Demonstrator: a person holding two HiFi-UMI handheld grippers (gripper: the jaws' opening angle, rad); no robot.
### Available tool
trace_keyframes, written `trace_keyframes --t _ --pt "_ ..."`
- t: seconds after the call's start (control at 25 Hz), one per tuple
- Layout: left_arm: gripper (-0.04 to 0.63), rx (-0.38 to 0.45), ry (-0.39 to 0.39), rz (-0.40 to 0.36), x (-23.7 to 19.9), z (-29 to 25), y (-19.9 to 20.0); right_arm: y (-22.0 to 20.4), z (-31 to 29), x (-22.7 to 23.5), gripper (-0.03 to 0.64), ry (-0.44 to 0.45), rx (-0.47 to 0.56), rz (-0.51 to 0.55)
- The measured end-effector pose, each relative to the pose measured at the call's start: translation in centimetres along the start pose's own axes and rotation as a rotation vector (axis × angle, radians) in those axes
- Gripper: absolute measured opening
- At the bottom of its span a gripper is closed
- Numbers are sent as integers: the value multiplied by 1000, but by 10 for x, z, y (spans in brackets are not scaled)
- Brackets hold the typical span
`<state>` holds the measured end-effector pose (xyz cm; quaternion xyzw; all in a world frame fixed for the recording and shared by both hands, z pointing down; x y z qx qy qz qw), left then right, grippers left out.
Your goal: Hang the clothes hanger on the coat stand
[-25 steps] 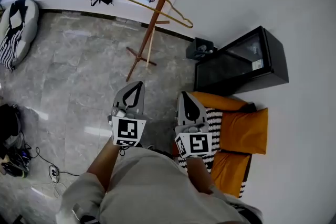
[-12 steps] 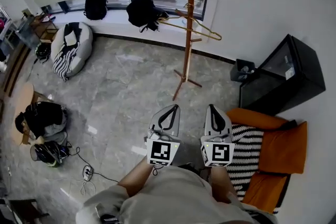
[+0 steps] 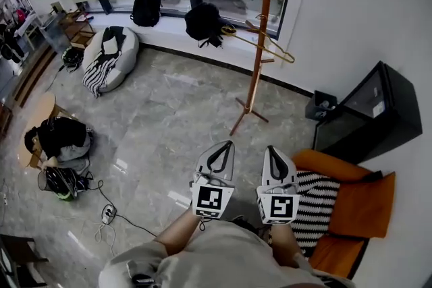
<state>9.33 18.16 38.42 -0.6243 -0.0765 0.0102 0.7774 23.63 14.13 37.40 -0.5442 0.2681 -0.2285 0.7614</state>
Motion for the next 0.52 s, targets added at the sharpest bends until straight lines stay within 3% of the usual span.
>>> trace_keyframes --t 0.28,0.52 --pt "9 24 2 -12 1 5 4 4 4 3 4 -22 -8 12" --pt "9 59 36 0 2 7 7 11 3 -1 4 23 14 41"
Point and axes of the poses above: the fingertips, and each gripper's own axes: z backward along the fingers, x to its right, y out of its top, the point moved 6 cm from there along z, backward along the fingers, and after that the axes turned 14 degrees about x, right-handed, at the moved point
